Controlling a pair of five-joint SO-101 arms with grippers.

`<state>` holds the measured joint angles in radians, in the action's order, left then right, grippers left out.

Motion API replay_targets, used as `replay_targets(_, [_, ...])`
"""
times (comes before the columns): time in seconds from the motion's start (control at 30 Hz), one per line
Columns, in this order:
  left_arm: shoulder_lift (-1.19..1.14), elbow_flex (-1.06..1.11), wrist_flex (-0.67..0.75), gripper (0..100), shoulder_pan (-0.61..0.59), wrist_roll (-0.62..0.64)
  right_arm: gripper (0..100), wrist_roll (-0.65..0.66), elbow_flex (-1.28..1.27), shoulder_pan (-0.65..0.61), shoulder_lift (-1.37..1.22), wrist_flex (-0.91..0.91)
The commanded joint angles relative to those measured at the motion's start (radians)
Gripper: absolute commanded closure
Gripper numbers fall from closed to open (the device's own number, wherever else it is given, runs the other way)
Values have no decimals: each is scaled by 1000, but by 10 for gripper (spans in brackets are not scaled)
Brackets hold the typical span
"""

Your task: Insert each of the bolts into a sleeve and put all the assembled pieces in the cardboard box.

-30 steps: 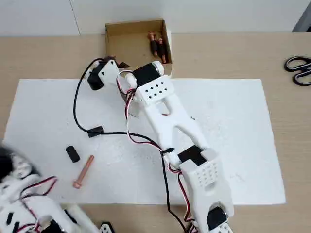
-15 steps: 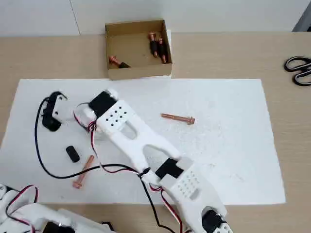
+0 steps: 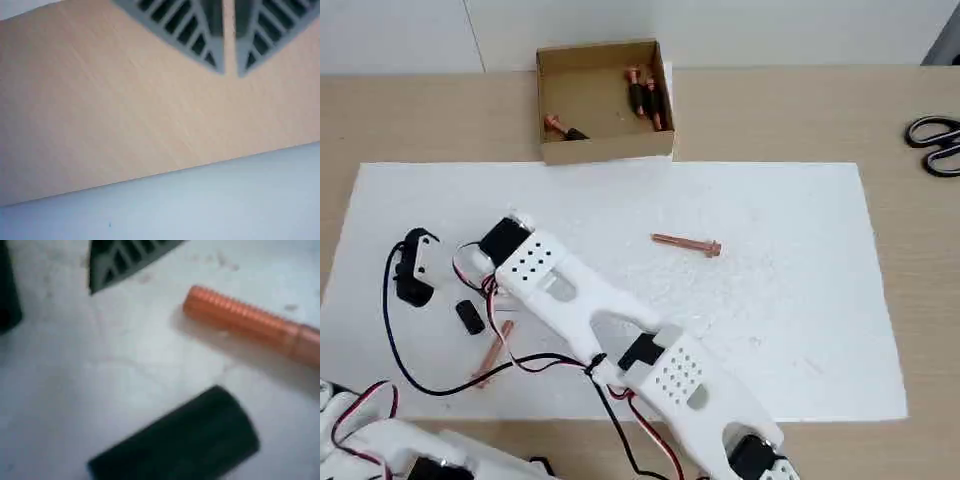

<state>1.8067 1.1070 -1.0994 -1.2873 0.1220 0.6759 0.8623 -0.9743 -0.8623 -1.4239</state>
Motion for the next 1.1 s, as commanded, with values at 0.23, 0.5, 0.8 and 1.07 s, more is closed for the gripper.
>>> replay_targets(0.23, [12,-10,0,993,-6,-3,826,6,57,44,-90,45])
replay_targets(0.5, [12,-10,3,993,-5,-3,826,0,57,74,-124,-1])
replay_targets(0.8, [12,-47,0,993,-5,-3,989,0,57,87,-125,-79])
replay_targets(1.07, [12,-74,0,993,0,0,995,-117,186,214,-33,-168])
